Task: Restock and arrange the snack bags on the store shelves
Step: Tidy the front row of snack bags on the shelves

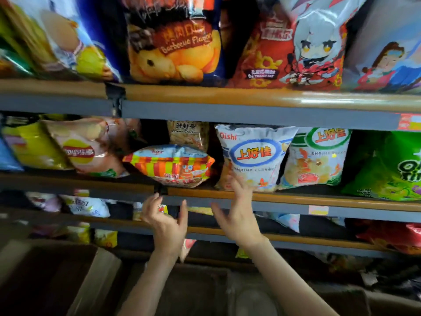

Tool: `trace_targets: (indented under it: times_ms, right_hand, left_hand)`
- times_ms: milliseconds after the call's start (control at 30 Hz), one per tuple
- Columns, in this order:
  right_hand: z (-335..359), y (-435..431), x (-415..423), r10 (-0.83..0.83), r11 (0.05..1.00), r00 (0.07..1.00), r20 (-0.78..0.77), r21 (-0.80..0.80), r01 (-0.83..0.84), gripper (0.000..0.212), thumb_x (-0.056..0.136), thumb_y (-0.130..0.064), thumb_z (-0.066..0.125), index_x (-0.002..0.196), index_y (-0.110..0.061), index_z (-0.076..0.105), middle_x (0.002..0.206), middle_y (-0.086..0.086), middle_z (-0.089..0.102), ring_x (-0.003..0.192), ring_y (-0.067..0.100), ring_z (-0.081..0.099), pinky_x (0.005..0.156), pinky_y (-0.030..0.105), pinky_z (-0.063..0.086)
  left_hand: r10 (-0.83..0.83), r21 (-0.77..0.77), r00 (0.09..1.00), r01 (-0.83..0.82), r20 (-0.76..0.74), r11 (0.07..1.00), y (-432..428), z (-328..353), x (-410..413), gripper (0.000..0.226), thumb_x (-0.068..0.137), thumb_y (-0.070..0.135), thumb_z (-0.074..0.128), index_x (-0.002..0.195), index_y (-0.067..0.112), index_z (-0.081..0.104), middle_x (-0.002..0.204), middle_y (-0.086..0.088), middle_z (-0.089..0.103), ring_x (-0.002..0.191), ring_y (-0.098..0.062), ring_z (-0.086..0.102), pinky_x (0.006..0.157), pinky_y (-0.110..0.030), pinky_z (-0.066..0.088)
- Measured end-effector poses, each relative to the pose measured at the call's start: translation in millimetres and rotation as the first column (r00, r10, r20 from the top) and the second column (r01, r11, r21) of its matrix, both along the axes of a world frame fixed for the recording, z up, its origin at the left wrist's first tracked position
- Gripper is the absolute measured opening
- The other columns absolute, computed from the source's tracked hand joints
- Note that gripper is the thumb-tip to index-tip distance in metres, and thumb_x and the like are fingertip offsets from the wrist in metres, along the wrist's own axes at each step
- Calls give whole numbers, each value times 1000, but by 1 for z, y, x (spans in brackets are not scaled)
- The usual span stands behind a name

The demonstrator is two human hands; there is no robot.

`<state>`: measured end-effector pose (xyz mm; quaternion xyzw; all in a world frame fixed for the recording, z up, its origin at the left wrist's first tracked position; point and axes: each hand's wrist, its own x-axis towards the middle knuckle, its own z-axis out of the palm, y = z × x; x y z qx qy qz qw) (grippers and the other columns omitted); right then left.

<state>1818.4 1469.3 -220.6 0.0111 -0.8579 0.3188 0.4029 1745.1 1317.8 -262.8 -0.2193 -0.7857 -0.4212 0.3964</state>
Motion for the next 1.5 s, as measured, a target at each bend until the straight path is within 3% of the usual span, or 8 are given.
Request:
trace_targets:
  times_ms: [133,333,467,633,1000,1133,1233,1500]
  right_hand:
    - [-8,-20,-58,56,975,948,313,-223,16,103,77,-42,75,150,-11,10,153,14,22,143,27,20,115,50,25]
    - [25,-29,-102,171,828,925,340,-558,52,72,91,-35,62,147,-34,17,133,-12,49,120,1,49,96,26,47]
    - [36,-24,-120,-3,787,915,403,-563,251,61,95,-49,46,146,-22,27,130,1,55,120,19,53,91,30,43]
    - [21,-23,-134,-87,837,800,594,-392,382,60,98,-52,27,144,-14,26,141,17,43,128,36,43,104,45,37]
    - [27,-109,-81,-142,941,930,339,-247,233,66,83,4,60,141,0,29,139,19,37,129,29,28,107,49,34]
    - [30,-154,-110,135,928,887,441,-369,42,69,90,-5,60,146,-9,21,145,12,33,135,27,28,108,28,24]
    - [20,-184,-153,305,865,842,445,-499,-50,83,89,-17,66,149,-25,10,151,4,26,139,19,25,112,37,29]
    - [-8,-260,-270,290,783,908,304,-620,-42,103,78,-49,70,149,-37,-4,151,5,24,139,19,33,109,51,37]
  left_hand:
    - [-124,-35,881,157,456,987,-31,14,-47,94,73,32,79,143,11,20,144,-24,29,133,-38,30,108,-52,33]
    - [-298,-142,805,422,513,895,-33,41,-107,91,82,57,53,149,36,-6,151,-16,28,137,-40,30,107,-61,27]
    - [-352,-125,740,503,573,855,-27,59,-121,80,93,40,55,142,53,-8,115,-8,44,100,-21,51,80,-11,39]
    - [-290,-132,754,444,589,886,-18,54,-126,72,97,36,48,143,43,-6,102,-6,40,68,-8,47,62,-16,39]
    - [-42,-206,892,150,451,967,-96,56,-83,73,93,10,56,151,31,18,146,-14,31,130,-28,42,93,-32,48]
    - [102,-252,881,20,462,968,-161,61,-117,80,89,6,60,152,29,17,140,-19,34,125,-35,44,93,-38,48]
    - [118,-249,860,11,496,968,-196,53,-155,80,91,16,62,153,28,12,141,-28,32,130,-42,36,97,-44,43]
    - [-333,-169,799,467,501,868,-236,34,-252,96,93,25,59,144,47,-19,151,-19,21,130,-31,41,99,-40,47]
